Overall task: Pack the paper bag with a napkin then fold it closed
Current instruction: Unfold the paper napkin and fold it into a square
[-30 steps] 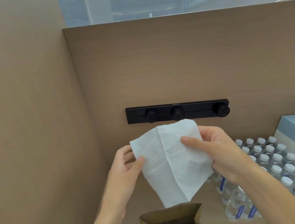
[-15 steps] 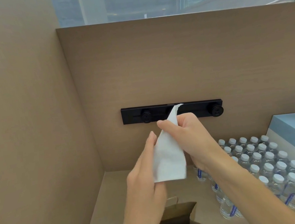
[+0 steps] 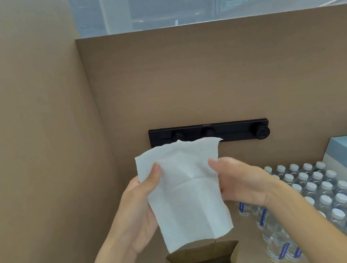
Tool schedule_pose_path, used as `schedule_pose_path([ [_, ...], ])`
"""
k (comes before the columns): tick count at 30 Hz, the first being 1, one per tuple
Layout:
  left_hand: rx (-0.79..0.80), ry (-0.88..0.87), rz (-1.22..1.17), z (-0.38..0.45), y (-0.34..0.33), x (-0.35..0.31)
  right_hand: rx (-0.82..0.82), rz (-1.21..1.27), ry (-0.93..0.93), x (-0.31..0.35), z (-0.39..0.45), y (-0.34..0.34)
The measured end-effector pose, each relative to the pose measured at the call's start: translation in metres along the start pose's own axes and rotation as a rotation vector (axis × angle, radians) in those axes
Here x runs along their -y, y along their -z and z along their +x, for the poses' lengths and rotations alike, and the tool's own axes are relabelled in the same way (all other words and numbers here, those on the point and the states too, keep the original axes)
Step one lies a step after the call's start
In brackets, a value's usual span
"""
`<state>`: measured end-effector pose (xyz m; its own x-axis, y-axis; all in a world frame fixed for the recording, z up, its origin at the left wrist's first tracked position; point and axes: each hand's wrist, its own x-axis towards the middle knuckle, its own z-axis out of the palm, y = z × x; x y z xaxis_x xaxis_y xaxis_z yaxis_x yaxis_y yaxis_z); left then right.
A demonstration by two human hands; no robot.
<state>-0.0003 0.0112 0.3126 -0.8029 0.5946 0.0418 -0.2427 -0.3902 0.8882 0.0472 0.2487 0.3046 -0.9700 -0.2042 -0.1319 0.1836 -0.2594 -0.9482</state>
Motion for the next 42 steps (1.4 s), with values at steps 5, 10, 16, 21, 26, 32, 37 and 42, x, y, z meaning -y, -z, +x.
schedule_pose_path([
  [5, -0.004, 0.085, 0.019, 0.011, 0.016, -0.007, -0.046, -0.051, 0.096, 0.002, -0.003, -0.012],
  [10, -0.005, 0.088, 0.175, 0.009, 0.021, -0.010, -0.192, -0.219, 0.228, 0.012, -0.009, -0.013],
  [16, 0.007, 0.016, 0.326, 0.003, 0.020, -0.009, -0.263, -0.263, 0.287, 0.011, -0.012, -0.014],
  [21, -0.037, -0.023, 0.324, 0.003, 0.022, -0.012, -0.232, -0.302, 0.276, 0.013, -0.016, -0.014],
  [26, -0.049, -0.074, 0.348, 0.002, 0.030, -0.015, -0.201, -0.361, 0.263, 0.018, -0.021, -0.008],
  [32, -0.021, -0.162, 0.362, 0.002, 0.038, -0.015, -0.122, -0.437, 0.221, 0.024, -0.028, -0.003],
  [37, 0.030, -0.221, 0.451, 0.004, 0.038, -0.019, -0.167, -0.499, 0.252, 0.027, -0.031, 0.000],
  [42, 0.008, -0.268, 0.522, 0.006, 0.039, -0.019, -0.227, -0.594, 0.292, 0.030, -0.034, 0.002],
])
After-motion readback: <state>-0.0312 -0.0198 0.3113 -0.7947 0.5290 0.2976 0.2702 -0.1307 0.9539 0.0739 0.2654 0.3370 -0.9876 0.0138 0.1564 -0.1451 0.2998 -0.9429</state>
